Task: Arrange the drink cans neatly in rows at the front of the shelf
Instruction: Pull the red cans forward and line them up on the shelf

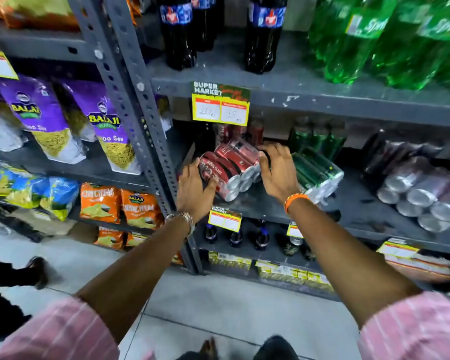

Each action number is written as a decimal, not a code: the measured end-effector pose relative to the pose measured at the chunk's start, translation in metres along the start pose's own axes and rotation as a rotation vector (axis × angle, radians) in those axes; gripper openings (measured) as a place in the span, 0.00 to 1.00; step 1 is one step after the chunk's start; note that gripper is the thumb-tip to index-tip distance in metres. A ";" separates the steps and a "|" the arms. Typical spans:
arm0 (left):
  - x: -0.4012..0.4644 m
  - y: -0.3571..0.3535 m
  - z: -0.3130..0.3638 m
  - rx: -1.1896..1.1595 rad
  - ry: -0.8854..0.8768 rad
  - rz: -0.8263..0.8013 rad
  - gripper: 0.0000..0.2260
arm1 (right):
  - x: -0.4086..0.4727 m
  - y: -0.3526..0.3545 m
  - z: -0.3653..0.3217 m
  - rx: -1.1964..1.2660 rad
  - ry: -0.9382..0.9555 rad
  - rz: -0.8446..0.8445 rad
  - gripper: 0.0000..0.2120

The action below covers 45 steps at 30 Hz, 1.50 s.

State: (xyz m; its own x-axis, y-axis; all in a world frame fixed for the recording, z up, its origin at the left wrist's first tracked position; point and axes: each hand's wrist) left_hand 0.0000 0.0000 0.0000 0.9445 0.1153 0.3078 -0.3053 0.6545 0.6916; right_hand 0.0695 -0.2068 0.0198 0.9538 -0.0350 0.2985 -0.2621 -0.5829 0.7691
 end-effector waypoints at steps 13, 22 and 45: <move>0.073 -0.046 0.002 -0.805 0.678 0.110 0.05 | 0.101 -0.058 -0.012 -0.177 -0.295 -0.501 0.24; 0.090 -0.047 -0.007 -0.865 0.781 0.041 0.07 | 0.135 -0.083 -0.003 0.036 -0.454 -0.609 0.40; 0.050 -0.047 -0.017 -0.240 0.283 0.246 0.30 | 0.080 -0.064 0.021 0.432 -0.397 -0.595 0.25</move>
State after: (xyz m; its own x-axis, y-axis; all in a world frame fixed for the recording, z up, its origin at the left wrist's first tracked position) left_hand 0.0634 -0.0120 -0.0285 0.8536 0.4676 0.2298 -0.5197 0.7333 0.4385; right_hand 0.1657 -0.1889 -0.0175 0.9172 0.1411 -0.3727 0.3046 -0.8513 0.4272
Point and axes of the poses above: each hand's wrist, its own x-axis towards the middle knuckle, its own y-axis out of the back of the hand, z = x × y, and after that the axes turned 14 degrees about -y, right-handed
